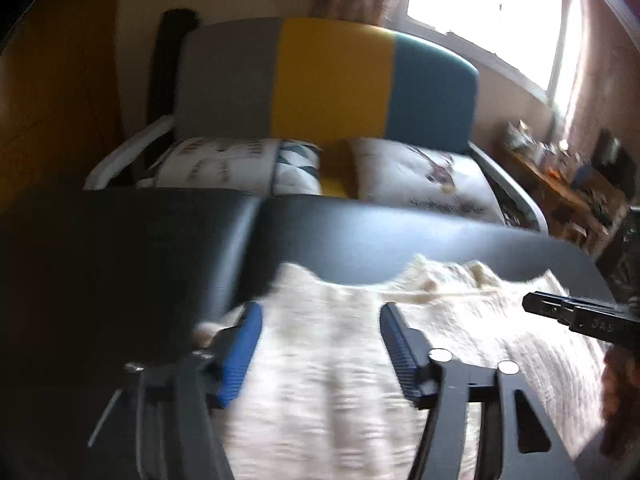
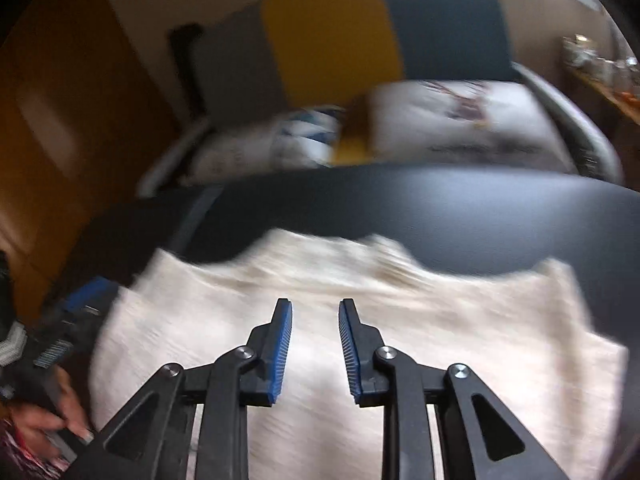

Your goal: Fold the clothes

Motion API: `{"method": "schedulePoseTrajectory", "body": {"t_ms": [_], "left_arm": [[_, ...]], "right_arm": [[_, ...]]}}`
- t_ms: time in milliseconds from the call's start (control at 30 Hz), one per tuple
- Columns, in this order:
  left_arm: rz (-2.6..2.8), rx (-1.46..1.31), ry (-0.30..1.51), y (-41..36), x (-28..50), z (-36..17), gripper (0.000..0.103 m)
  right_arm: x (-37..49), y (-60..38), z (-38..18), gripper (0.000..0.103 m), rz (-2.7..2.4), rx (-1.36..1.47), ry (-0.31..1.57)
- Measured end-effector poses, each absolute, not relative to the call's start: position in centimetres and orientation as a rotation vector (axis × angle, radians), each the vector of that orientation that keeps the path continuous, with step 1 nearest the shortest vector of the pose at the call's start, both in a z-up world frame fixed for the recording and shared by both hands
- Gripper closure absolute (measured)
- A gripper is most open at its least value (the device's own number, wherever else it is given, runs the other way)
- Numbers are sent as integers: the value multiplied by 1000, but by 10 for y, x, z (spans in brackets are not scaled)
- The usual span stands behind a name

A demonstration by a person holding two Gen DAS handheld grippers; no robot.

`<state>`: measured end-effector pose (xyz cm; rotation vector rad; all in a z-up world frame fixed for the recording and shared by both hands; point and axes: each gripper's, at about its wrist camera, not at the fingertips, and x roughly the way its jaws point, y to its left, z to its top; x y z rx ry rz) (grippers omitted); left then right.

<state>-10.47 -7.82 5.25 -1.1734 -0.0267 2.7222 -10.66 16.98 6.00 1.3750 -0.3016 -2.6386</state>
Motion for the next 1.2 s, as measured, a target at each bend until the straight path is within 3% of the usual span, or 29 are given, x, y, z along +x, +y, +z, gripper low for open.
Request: {"method": "schedulePoseTrajectory", "body": {"t_ms": [167, 333, 400, 467, 567, 767, 967, 1100, 1133, 1200], "left_arm": [[2687, -1307, 153, -44, -121, 18, 39], [2695, -1290, 142, -44, -121, 14, 33], [2697, -1284, 135, -45, -121, 13, 32], [2699, -1277, 128, -45, -121, 12, 32], [2702, -1267, 119, -46, -120, 10, 31], [2701, -1261, 103, -46, -123, 8, 30], [2694, -1290, 109, -45, -126, 17, 29], [2761, -1316, 283, -42, -142, 21, 29], [2773, -1331, 312, -44, -148, 19, 28], [2785, -1368, 287, -52, -159, 13, 12]], "right_arm": [[-105, 175, 42, 79, -2561, 1483, -195], [-111, 160, 21, 79, -2568, 1522, -25], [-111, 160, 17, 93, -2588, 1519, 0], [-112, 158, 17, 99, -2602, 1515, 30], [-116, 157, 27, 100, -2661, 1453, 63], [-132, 168, 15, 100, -2717, 1429, -63], [-104, 207, 33, 82, -2729, 1348, -299], [-93, 245, 21, 82, -2810, 1512, -207], [-89, 253, 19, 83, -2807, 1503, -247], [-81, 267, 14, 84, -2812, 1485, -310]]}}
